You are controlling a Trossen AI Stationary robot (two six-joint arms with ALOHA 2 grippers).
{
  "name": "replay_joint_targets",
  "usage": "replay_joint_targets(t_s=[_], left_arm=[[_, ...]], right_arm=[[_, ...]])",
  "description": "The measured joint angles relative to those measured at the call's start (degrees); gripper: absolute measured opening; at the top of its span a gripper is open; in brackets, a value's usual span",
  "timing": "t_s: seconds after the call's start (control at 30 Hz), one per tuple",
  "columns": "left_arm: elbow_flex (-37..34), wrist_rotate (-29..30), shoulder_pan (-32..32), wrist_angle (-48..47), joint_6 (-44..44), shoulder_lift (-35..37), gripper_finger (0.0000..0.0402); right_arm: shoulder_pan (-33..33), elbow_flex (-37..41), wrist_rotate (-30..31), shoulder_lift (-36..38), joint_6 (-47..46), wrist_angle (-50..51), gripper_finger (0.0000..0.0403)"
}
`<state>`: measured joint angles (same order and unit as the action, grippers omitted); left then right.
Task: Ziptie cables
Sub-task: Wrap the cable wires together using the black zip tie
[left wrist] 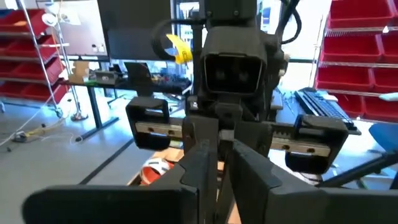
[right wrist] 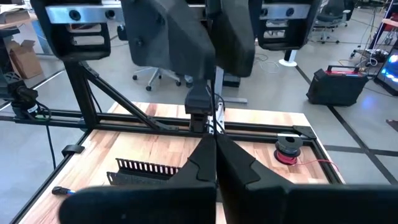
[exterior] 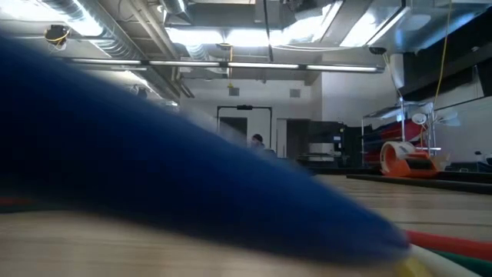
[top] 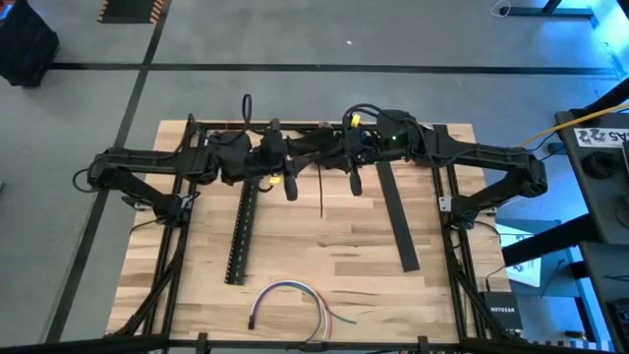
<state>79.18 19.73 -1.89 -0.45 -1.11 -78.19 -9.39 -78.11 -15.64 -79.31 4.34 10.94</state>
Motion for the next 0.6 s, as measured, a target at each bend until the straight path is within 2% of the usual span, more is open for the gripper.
replay_joint_targets(t_s=[0.2, 0.5, 0.6], left_arm=[[0.00, -0.02, 0.13, -0.59, -0.85, -0.02, 0.0006], [0.00, 1.31, 0.16, -0.42, -0.87, -0.02, 0.0001], [0.00, 1.88, 0.17, -0.43, -0.67, 0.14, 0.0001]], right_arm=[[0.00, 0.02, -0.04, 0.00, 0.00, -0.18, 0.0000], [0.00, 0.04, 0.00, 0.00, 0.48, -0.02, 0.0000], [0.00, 0.08, 0.16, 0.55, 1.90, 0.35, 0.0011]])
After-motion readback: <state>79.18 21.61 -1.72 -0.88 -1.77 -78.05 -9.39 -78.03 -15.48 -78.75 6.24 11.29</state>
